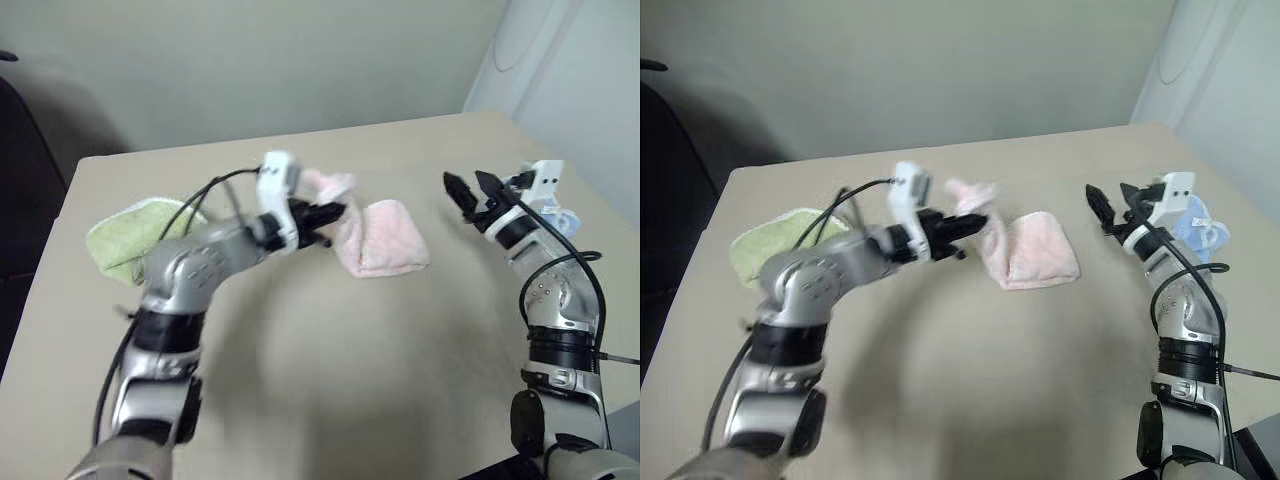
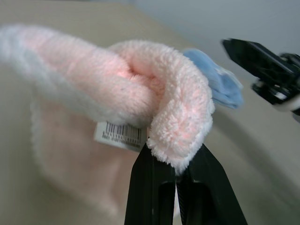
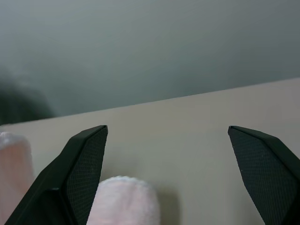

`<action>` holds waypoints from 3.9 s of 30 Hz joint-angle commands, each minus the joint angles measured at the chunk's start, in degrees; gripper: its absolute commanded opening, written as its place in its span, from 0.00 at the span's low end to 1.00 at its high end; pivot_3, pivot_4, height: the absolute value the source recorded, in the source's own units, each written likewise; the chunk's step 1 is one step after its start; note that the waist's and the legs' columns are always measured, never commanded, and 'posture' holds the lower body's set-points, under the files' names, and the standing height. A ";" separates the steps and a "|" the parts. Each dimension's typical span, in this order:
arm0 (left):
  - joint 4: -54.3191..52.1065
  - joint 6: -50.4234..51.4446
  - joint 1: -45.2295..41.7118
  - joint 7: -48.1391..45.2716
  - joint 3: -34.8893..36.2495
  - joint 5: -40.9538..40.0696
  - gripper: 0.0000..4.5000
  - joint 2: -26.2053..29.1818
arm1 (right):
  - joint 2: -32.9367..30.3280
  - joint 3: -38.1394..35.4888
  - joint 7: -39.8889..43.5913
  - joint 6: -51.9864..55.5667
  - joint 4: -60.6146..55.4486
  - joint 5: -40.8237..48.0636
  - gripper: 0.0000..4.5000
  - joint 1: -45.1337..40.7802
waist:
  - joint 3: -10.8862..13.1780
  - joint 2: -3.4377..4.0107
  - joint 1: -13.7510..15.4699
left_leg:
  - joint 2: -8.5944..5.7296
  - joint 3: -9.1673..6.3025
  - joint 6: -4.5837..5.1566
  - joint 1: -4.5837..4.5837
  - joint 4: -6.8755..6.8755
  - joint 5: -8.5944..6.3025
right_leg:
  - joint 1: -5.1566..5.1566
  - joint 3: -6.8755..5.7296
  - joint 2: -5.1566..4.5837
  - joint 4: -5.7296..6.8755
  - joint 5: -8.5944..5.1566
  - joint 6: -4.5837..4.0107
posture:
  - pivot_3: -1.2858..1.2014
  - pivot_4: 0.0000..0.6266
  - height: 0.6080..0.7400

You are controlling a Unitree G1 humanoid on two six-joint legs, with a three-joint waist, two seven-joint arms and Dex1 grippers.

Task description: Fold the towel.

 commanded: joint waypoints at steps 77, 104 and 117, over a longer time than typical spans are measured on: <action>26.24 15.90 -1.89 -6.25 14.75 15.13 1.00 -17.80 | -4.53 11.60 4.78 -1.02 -10.70 -2.69 0.11 4.48 | 0.13 0.47 0.82 | -0.03 0.06 0.92 -0.84 1.02 -0.16 | -0.18 0.09 -0.17 -0.75 0.85 1.17 | 0.52 0.24 0.99; 36.73 7.40 -8.14 -0.24 23.58 14.17 0.01 -26.69 | -2.03 11.25 1.17 -3.01 -11.37 -2.78 0.11 4.28 | 0.14 0.47 1.96 | -0.16 0.24 1.28 -0.67 1.42 -0.26 | 0.26 0.17 -0.18 -0.89 0.89 1.26 | 0.52 0.24 0.99; 24.41 3.85 -16.89 0.23 36.47 6.21 0.01 -5.50 | -2.01 4.68 -6.56 -10.40 -4.76 -4.27 0.11 -1.10 | 0.22 0.48 0.66 | -0.10 0.26 1.23 -0.80 1.26 -0.28 | -0.12 0.34 0.03 -0.89 0.95 1.05 | 0.52 0.24 0.99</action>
